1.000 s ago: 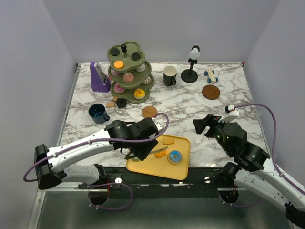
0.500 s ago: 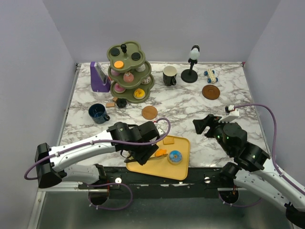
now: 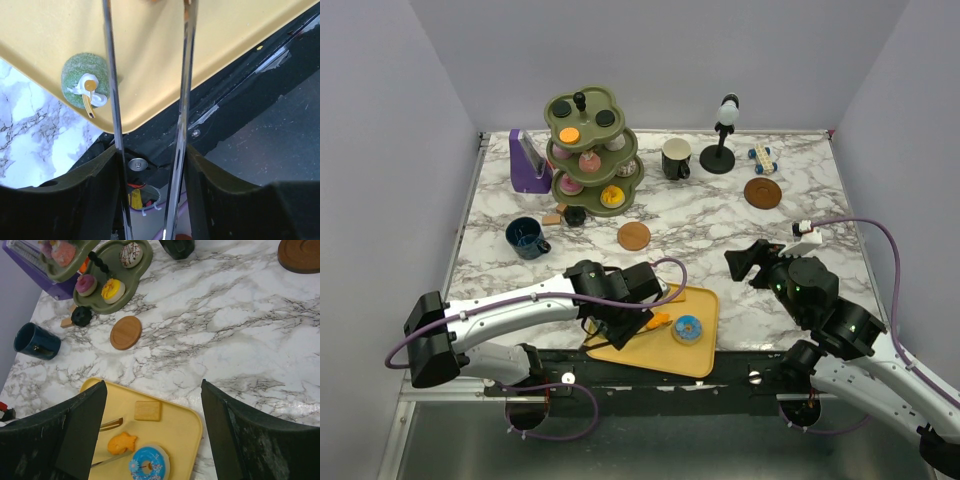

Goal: Serve the afternoon tea
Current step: Pick up the desert from the tray.

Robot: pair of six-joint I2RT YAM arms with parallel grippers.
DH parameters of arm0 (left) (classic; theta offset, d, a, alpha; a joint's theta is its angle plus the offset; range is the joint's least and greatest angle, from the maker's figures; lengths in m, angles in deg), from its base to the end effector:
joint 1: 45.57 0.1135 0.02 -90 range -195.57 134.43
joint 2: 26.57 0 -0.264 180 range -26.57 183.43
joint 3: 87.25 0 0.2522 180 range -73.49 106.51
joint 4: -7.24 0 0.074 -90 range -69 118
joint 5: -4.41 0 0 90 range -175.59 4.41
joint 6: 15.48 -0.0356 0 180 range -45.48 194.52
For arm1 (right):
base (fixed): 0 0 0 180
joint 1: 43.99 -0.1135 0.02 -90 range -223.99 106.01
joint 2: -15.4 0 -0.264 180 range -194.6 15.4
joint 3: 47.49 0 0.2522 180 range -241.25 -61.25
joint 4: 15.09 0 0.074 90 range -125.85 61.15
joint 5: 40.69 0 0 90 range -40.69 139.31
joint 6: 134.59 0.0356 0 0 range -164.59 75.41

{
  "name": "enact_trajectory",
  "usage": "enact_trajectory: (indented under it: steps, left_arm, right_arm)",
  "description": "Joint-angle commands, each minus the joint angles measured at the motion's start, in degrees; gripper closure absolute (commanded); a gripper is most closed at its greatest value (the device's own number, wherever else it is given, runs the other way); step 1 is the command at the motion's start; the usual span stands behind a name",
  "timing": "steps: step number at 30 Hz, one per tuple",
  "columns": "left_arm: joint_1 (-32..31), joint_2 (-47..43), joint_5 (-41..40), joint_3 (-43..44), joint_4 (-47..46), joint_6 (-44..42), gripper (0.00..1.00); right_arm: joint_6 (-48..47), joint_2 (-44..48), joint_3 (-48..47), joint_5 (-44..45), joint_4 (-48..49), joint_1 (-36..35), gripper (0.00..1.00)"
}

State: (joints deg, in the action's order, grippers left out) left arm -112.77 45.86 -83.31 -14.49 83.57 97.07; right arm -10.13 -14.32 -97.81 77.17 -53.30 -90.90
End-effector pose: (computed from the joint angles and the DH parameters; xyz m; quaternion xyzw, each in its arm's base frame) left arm 0.0836 -0.2024 0.2603 0.3792 0.9170 -0.1000 0.0724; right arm 0.0991 0.0816 0.3012 0.0564 0.7941 0.2263 0.5613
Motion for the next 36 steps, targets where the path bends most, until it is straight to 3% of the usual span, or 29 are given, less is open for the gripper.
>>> enact_trajectory:
  steps: [1,8,16,20,25,30,36]
  left_arm:
    - [-0.2,0.5,1.0,0.4,-1.3,-0.8,0.45]
    - [-0.2,-0.3,1.4,1.4,0.6,-0.9,0.5]
    - [-0.5,-1.5,1.3,1.1,2.4,-0.2,0.4]
    - [-0.6,-1.5,1.6,0.6,2.3,0.0,0.4]
    - [-0.8,-0.9,2.2,0.4,1.7,-0.2,0.54]
    - [-0.8,-1.3,1.4,1.1,2.2,-0.2,0.62]
    - [-0.5,-4.1,-5.8,5.5,3.7,0.7,0.75]
  right_arm:
    - [-0.1,0.0,0.6,0.9,0.8,-0.1,0.16]
    - [-0.1,-0.4,0.5,0.8,0.8,-0.1,0.16]
    - [-0.2,-0.2,0.5,0.7,0.9,-0.1,0.16]
    - [-0.2,-0.2,0.5,0.7,0.9,-0.1,0.16]
    - [-0.2,0.2,0.6,0.7,0.8,-0.1,0.16]
    - [-0.1,0.2,0.6,0.8,0.9,-0.1,0.16]
    - [-0.1,0.1,0.5,0.7,0.9,-0.1,0.16]
